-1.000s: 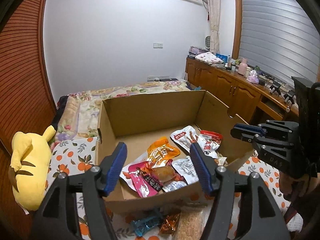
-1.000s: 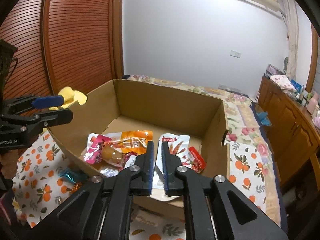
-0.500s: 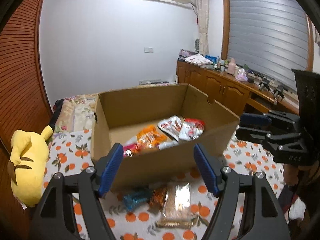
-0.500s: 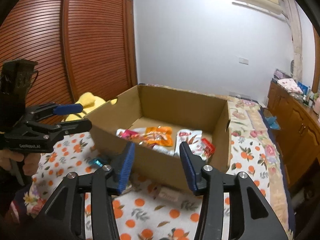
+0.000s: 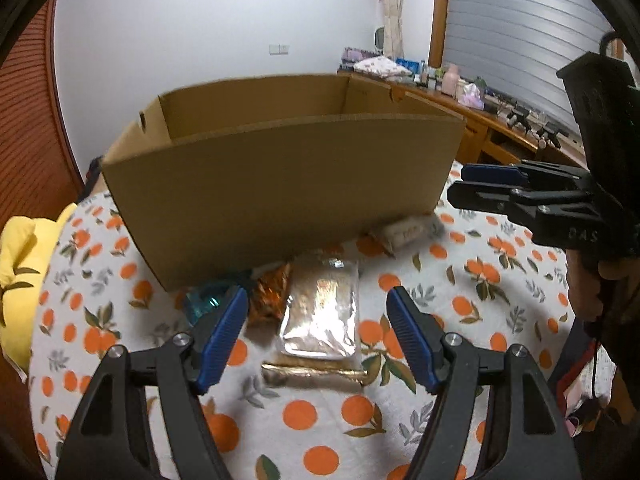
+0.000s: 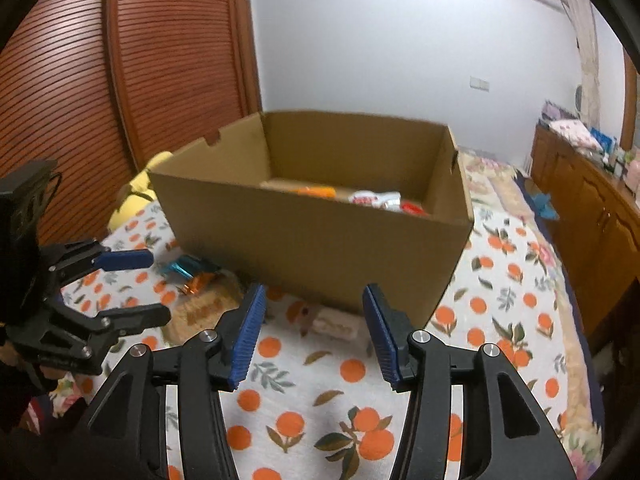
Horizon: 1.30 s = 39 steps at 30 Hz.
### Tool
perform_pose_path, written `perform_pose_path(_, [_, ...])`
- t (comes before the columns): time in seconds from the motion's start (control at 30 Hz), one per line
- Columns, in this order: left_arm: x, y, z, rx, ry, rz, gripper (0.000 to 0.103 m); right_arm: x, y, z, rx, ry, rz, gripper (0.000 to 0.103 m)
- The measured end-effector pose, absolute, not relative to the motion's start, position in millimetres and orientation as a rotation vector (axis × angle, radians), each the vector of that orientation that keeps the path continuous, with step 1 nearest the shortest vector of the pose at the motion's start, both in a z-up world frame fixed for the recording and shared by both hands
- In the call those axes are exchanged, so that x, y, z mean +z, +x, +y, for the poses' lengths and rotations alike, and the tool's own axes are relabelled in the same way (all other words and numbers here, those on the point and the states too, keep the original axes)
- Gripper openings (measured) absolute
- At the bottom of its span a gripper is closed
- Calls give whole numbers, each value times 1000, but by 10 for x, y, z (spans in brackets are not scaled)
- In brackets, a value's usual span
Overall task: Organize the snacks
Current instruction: 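Move both grippers back to the pile, left over the clear rice-cake tray, then grasp the clear rice-cake tray with the left gripper while the right grasps the white bar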
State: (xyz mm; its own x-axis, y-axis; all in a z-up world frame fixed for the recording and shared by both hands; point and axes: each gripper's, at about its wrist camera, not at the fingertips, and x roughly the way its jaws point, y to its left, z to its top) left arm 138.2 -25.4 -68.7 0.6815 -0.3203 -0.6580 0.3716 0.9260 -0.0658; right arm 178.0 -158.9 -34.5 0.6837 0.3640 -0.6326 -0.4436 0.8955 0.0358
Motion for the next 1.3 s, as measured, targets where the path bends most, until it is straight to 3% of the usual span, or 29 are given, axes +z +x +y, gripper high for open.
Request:
perform_pose_path(0.3, [-880,1454,-333,-390,63,774,56,-559,1826,-1572,432,-127,730,52])
perform_pose_path(0.73, [-1055,1614,-386,-365,40,848,57,-766,1963,-1466,422,-126,806,58])
perform_pose_path(0.9, [-1043,1595,-388,-377,38,835,51,-848,2079,-1473,414,-95,857,58])
perform_pose_path(1.3, [-1028,1554,-298,-387,30,828,51,-921,2227,-1408,348,-116,885,59])
